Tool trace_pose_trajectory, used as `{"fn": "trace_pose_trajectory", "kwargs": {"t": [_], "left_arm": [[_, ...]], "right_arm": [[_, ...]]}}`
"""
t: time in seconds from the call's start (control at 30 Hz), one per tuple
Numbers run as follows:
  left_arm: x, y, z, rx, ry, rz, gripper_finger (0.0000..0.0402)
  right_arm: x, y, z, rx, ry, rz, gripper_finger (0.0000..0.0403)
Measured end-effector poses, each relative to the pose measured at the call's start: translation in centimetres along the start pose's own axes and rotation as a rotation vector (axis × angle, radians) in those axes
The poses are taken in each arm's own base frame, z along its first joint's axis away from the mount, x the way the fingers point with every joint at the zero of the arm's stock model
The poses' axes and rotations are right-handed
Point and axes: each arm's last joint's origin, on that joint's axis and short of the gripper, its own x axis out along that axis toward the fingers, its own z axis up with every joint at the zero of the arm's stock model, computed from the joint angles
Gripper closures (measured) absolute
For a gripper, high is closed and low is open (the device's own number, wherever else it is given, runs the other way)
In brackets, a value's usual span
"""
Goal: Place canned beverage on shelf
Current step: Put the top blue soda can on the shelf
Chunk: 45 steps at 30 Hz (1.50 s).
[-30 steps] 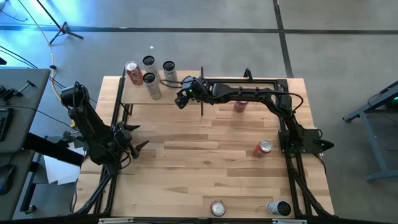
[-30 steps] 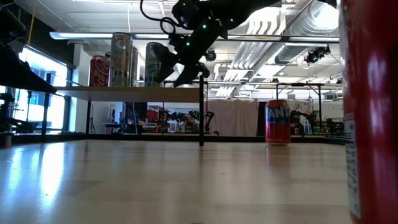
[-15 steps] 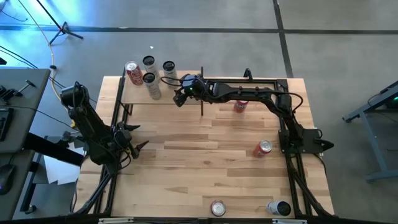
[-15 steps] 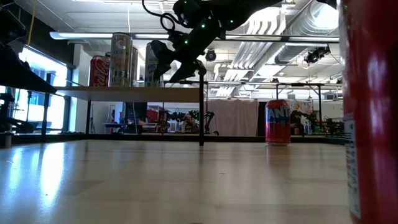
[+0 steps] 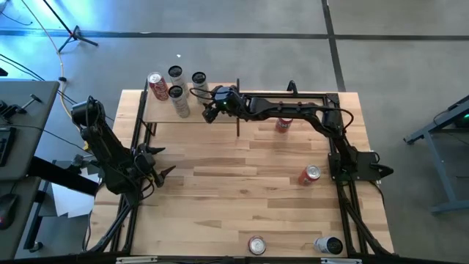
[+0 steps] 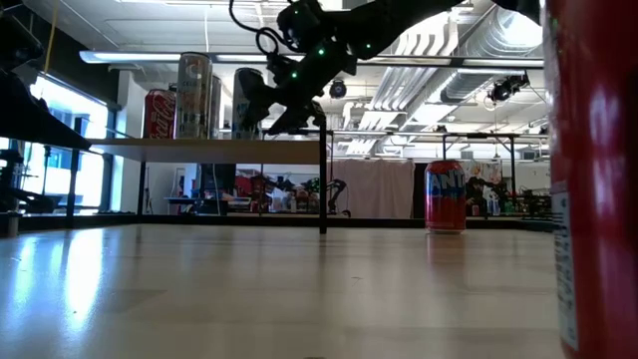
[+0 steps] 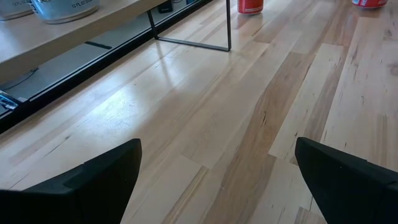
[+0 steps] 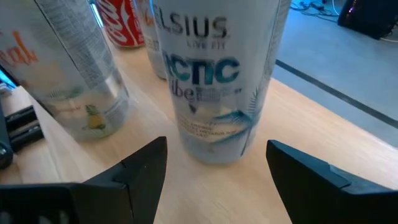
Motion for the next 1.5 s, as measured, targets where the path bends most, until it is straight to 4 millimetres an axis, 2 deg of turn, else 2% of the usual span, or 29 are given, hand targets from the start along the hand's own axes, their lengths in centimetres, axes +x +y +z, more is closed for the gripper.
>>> {"fn": "trace_pose_trajectory", "kwargs": {"t": [1.5], "left_arm": [[0.0, 0.0, 0.0, 0.0, 0.0, 0.0, 0.0002]], "right_arm": [[1.2, -2.8, 1.3, 0.044, -0.086, 0.0, 0.0142]]}}
